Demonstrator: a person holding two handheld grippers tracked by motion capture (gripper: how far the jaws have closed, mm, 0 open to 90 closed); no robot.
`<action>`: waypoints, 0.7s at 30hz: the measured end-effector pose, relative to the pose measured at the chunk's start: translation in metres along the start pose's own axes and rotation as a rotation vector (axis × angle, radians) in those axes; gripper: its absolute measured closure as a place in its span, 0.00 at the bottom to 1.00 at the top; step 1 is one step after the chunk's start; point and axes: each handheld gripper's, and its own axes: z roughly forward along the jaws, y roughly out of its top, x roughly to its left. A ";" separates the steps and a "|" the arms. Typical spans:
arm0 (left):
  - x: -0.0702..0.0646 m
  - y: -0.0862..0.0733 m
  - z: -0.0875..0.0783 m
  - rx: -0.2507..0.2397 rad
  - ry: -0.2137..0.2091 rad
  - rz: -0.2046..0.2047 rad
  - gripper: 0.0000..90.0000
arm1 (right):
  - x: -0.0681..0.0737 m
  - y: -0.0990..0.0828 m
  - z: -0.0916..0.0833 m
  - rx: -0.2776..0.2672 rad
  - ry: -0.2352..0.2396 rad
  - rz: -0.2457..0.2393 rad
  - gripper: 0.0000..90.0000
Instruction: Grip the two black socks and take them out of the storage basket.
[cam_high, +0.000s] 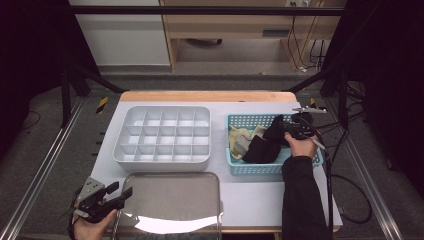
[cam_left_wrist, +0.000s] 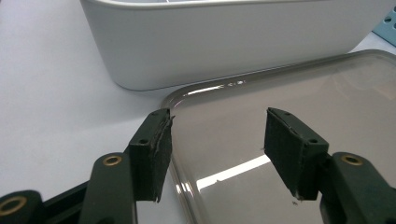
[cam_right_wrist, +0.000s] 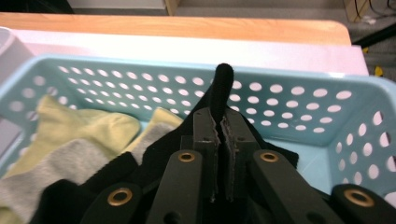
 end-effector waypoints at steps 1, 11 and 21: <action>0.000 0.000 0.000 0.000 0.000 0.000 0.45 | 0.001 0.001 -0.003 -0.007 0.003 -0.007 0.95; -0.001 0.000 0.000 0.003 0.002 0.000 0.45 | 0.013 0.003 -0.040 -0.123 0.048 -0.022 0.95; -0.001 0.000 0.000 0.003 0.002 0.000 0.45 | 0.022 0.001 -0.067 -0.218 0.083 -0.019 0.96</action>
